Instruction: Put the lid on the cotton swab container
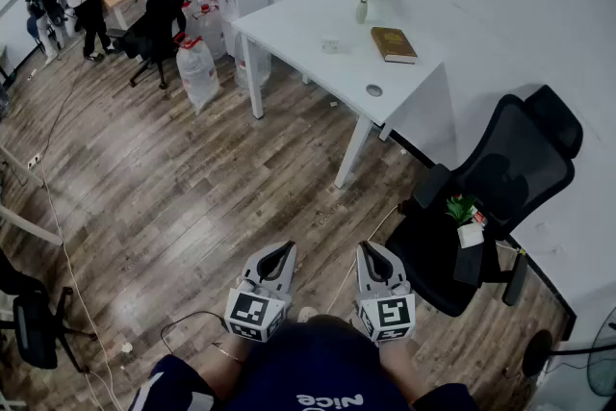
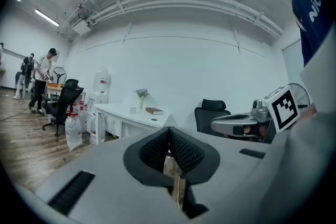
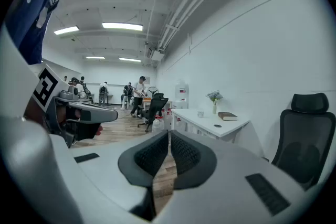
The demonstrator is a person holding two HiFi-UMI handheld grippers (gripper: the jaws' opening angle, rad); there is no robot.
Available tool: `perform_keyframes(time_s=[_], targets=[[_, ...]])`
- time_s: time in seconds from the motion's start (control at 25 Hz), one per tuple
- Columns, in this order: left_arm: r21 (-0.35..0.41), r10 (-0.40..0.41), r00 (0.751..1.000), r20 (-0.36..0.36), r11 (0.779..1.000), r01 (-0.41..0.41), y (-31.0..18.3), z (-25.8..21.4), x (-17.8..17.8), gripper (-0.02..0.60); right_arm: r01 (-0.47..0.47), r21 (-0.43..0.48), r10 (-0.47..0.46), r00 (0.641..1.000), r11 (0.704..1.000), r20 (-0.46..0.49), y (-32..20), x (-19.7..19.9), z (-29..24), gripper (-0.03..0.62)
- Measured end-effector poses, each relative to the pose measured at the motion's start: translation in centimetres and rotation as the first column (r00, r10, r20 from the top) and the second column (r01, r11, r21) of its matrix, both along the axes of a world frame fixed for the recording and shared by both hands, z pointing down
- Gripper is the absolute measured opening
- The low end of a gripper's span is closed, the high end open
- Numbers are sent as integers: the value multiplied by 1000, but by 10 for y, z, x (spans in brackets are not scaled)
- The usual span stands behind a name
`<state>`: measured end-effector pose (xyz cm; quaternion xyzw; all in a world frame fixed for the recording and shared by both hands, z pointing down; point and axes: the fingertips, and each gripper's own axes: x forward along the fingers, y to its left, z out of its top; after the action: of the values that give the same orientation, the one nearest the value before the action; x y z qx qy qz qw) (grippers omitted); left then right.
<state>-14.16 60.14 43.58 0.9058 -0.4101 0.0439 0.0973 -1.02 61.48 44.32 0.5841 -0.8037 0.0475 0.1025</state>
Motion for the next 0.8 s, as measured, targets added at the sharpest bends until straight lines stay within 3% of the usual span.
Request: perform_keyframes(time_s=[0.32,0.52,0.8], targets=[[2,-29,1000,5,1000,29,17,2,15,20,18,-4,-18,1000,1000,-7,20,16,5,54],[-26,-23,1000,18,999,24,22,15,17,20,-26,6,25,996,1000,89,19,31,9,57],[-27,35,999,28,999,-34,-21,22,28,20,-27,-20,29,990,999,138,-14,32,20,57]])
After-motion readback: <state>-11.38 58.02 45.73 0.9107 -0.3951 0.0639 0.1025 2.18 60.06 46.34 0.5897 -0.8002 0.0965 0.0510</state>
